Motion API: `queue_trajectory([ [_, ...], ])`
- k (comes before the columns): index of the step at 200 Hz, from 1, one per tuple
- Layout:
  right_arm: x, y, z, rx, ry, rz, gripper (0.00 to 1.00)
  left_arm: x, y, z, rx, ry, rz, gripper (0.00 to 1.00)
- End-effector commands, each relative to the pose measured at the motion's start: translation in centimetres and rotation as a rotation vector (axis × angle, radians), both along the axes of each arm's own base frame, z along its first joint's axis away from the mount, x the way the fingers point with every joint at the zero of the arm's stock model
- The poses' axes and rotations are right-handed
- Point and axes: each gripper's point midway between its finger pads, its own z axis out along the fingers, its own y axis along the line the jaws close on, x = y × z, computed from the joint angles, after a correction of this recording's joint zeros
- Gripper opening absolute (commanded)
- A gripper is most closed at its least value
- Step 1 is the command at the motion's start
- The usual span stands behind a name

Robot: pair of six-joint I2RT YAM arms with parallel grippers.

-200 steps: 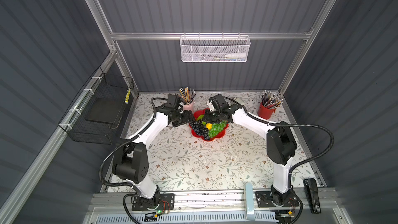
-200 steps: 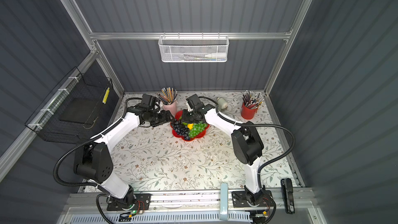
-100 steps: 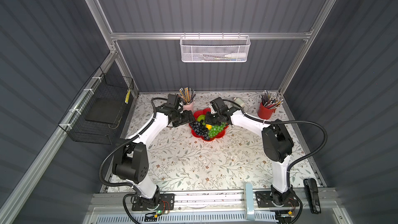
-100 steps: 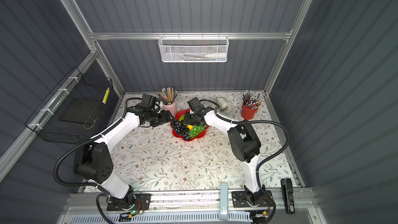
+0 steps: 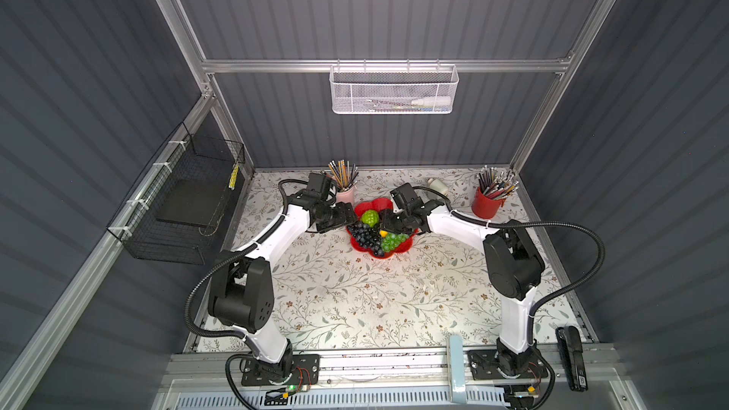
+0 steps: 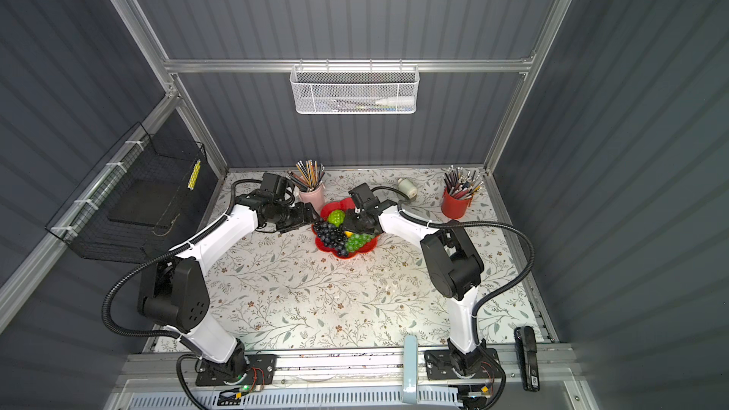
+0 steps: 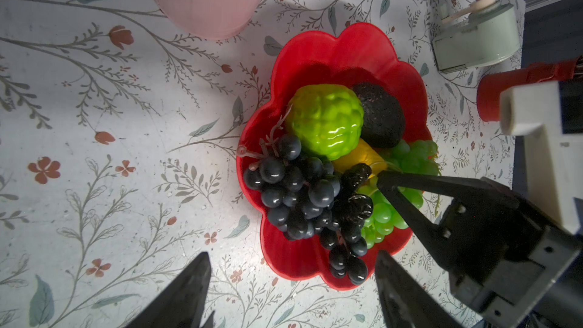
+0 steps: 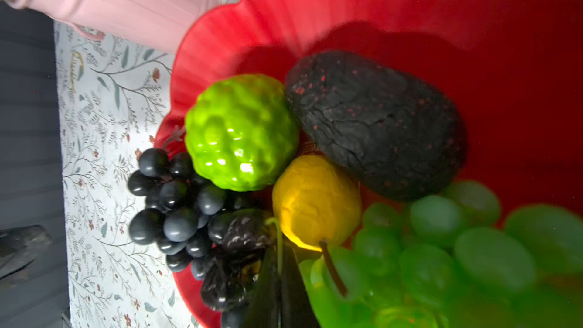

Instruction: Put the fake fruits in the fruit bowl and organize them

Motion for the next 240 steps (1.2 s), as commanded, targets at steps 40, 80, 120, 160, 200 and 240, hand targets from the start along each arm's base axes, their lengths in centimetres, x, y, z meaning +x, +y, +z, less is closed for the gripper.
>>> queue_trajectory([
  [40,0.3,0.0,2.5,0.028,-0.053,0.006,0.38,0.5,-0.5,0.9,-0.012,-0.013,0.001,0.82],
  [80,0.5,-0.7,5.9,-0.006,-0.143,0.042,0.46,0.4,-0.4,1.7,-0.005,-0.02,-0.003,0.83],
  [120,-0.3,-3.2,11.1,-0.069,-0.277,0.061,0.59,1.1,-0.1,3.9,0.007,-0.058,0.012,0.9],
  [160,0.1,-10.1,17.8,-0.108,-0.455,-0.014,0.98,2.9,4.2,5.7,0.156,-0.186,0.162,1.0],
  [200,0.7,-19.3,22.5,-0.291,-0.698,-0.019,0.99,4.9,7.5,6.4,0.37,-0.412,0.157,1.0],
  [240,-0.8,-27.6,20.4,-0.56,-0.916,-0.124,0.99,4.3,11.1,3.1,0.584,-0.611,0.136,1.0],
])
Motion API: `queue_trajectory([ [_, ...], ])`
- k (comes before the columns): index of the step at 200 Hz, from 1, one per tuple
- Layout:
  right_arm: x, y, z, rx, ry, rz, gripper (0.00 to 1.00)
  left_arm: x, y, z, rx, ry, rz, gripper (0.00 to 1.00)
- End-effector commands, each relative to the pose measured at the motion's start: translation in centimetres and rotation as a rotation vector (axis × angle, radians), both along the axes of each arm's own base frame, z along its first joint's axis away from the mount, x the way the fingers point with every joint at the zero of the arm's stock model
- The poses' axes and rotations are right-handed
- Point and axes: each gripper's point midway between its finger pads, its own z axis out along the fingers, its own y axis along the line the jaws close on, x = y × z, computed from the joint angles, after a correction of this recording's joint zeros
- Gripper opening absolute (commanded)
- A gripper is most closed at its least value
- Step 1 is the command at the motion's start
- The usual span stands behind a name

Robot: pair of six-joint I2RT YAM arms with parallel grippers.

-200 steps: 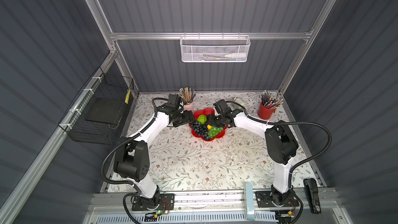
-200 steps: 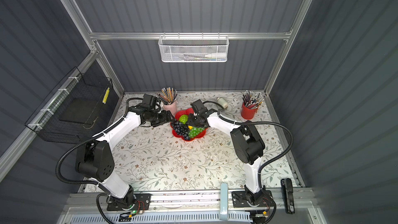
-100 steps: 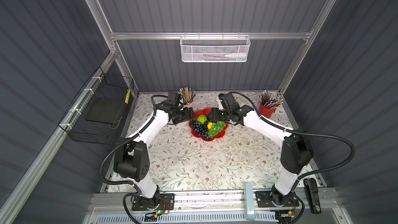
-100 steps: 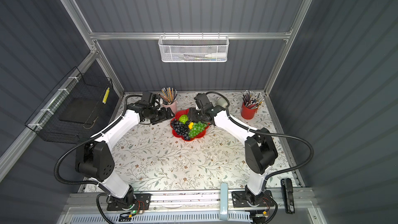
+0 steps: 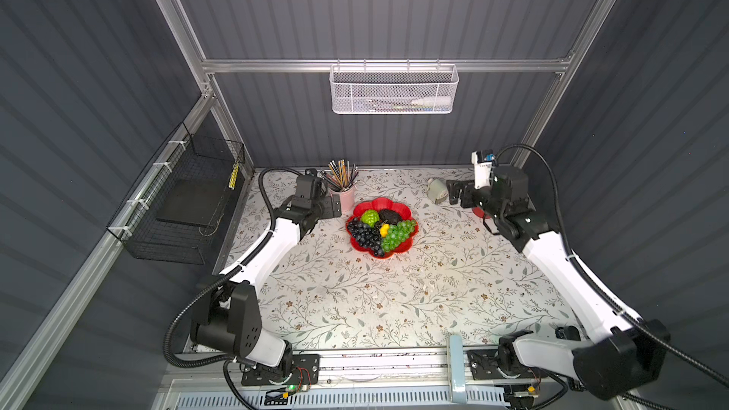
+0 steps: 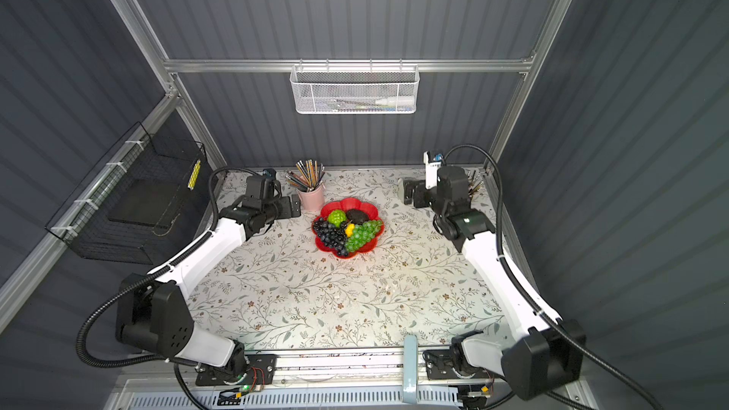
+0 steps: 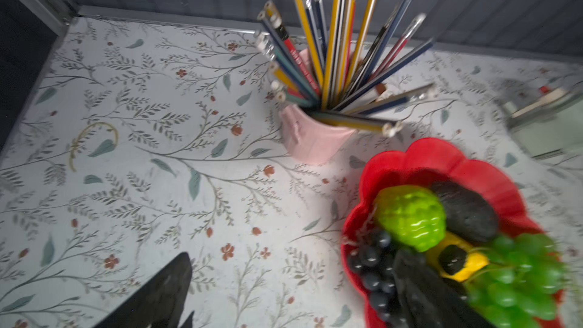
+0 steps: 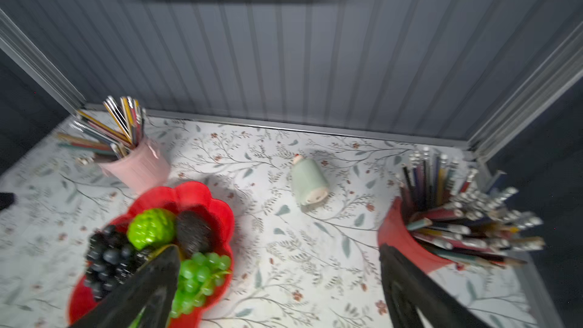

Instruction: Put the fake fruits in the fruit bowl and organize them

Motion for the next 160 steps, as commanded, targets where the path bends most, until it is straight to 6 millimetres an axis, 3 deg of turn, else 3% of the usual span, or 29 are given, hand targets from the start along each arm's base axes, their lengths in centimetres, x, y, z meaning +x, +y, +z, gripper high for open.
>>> queue_trajectory([
  [1,0.5,-5.2,-0.8,-0.125,-0.112,-0.112,0.99,0.9,3.1,-0.5,0.194,-0.139,0.028,1.0],
  [22,-1.4,-10.3,-3.2,0.076,-0.231,-0.259,0.99,-1.0,5.6,-3.7,0.234,-0.182,0.111,1.0],
  [36,-2.4,-12.1,-5.6,0.108,-0.258,-0.324,0.99,-2.4,7.2,-5.1,0.253,-0.222,0.166,1.0],
  [55,-2.6,-11.9,-9.9,0.084,-0.185,-0.312,0.99,-3.3,8.7,-7.1,0.284,-0.225,0.196,1.0],
  [81,-3.0,-12.8,-13.8,0.055,-0.15,-0.355,0.99,-3.4,9.5,-8.8,0.251,-0.254,0.192,1.0],
  [127,-1.1,-12.5,-17.2,0.097,-0.136,-0.318,0.99,-0.7,9.9,-9.2,0.214,-0.333,0.171,1.0],
  [145,-0.5,-12.0,-18.1,0.094,-0.124,-0.29,0.99,-0.6,10.1,-11.5,0.204,-0.301,0.168,1.0],
  [160,-0.5,-12.0,-18.2,0.092,-0.098,-0.287,0.99,-0.5,10.5,-11.9,0.183,-0.269,0.18,1.0],
])
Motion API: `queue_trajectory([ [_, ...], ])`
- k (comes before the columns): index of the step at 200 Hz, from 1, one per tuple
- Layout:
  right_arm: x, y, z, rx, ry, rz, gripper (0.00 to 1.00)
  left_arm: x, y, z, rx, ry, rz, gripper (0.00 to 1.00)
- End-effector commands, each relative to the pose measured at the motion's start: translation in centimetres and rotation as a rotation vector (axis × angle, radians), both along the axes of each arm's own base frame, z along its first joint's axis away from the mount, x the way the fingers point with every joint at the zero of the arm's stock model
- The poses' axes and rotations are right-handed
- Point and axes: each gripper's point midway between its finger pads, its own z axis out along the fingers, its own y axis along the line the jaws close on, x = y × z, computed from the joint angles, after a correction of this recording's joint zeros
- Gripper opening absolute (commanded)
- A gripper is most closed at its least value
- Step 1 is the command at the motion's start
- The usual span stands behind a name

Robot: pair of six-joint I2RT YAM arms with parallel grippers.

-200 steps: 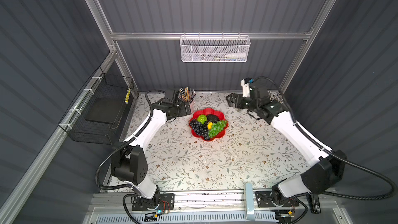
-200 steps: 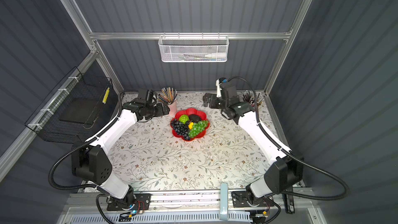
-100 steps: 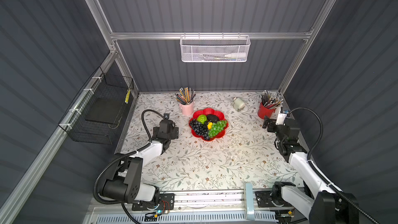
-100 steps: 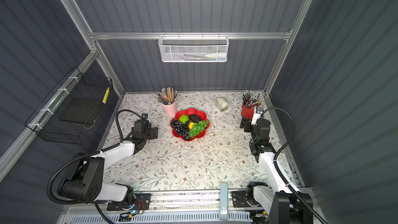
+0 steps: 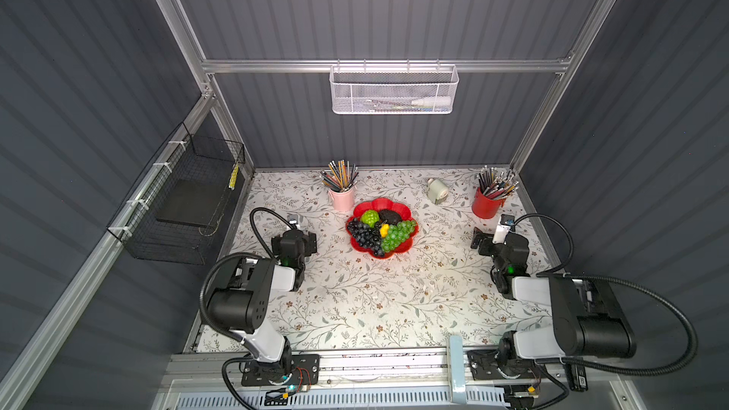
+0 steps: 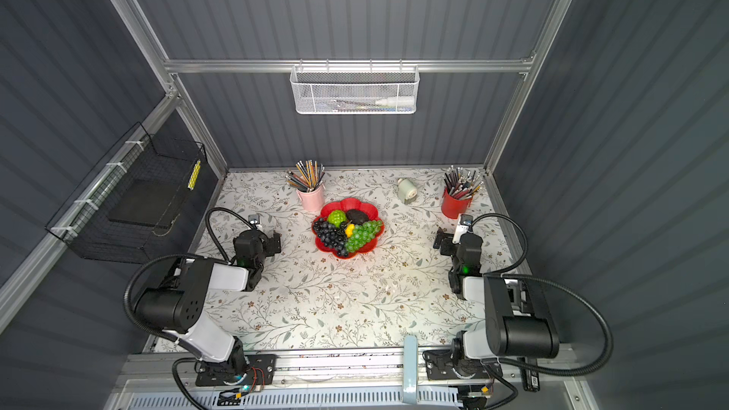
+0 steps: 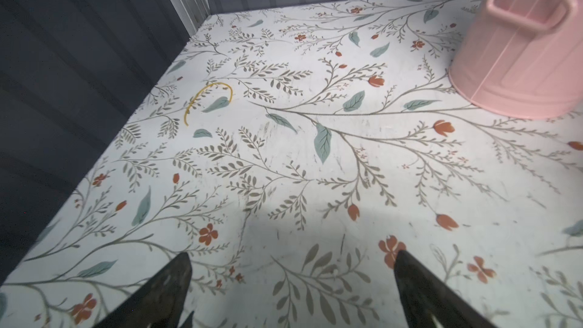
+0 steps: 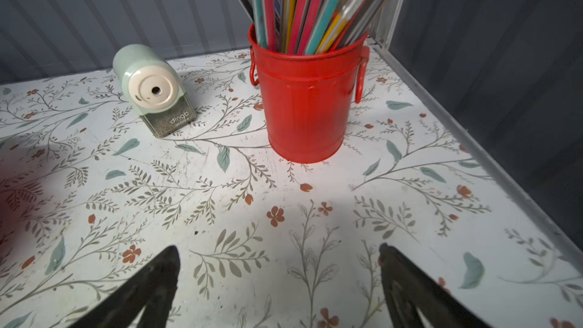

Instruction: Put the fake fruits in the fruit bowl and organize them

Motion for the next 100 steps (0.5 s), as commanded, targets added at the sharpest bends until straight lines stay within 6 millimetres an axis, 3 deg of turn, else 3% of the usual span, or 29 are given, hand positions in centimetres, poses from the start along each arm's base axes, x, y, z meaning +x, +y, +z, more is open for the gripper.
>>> queue_trajectory([
  [1,1.37,0.36,3.05,0.001,-0.114,0.028,0.99,1.35,0.04,1.18,-0.034,-0.057,-0.016,1.0],
  [100,1.4,0.46,3.04,-0.002,-0.117,0.034,0.99,1.48,0.36,1.53,-0.039,-0.093,-0.014,1.0],
])
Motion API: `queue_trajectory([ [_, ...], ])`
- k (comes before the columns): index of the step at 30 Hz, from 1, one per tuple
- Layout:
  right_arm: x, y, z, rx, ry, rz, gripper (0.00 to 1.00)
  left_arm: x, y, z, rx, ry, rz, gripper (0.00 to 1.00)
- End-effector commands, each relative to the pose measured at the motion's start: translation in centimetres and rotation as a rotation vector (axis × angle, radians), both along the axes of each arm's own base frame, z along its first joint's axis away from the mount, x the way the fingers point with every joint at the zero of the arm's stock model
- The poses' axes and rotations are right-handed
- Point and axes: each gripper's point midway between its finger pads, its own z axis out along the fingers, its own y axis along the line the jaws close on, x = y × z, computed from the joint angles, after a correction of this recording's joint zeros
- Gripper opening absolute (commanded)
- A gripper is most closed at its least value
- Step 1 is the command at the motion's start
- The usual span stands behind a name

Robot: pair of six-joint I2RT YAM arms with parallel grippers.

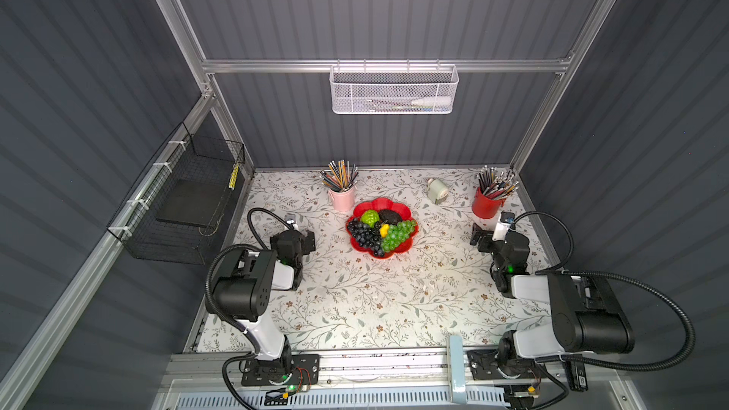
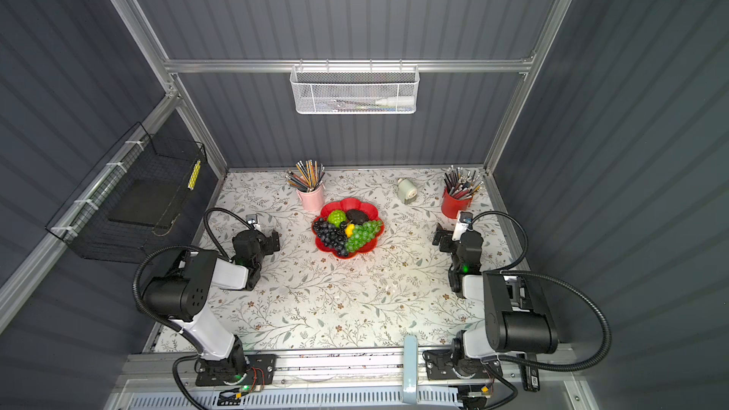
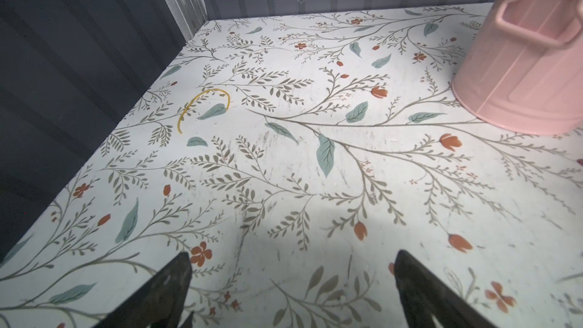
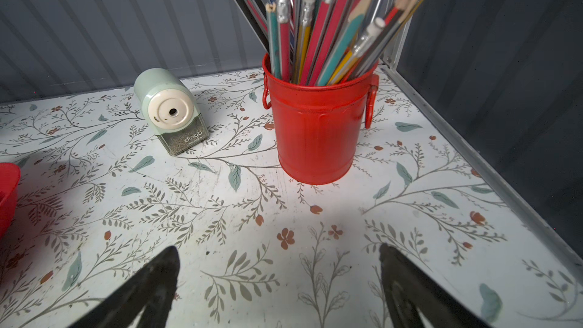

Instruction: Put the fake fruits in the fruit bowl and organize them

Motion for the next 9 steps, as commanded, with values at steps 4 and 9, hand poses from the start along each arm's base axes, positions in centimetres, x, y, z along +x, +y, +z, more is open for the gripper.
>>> queue_trajectory([
  [4,0.77,0.07,1.14,0.001,-0.036,0.014,0.99,0.58,0.01,1.18,-0.01,-0.046,-0.001,1.0],
  [9,0.52,0.04,1.27,0.001,-0.044,0.016,0.99,0.58,0.01,1.18,-0.01,-0.046,-0.001,1.0],
])
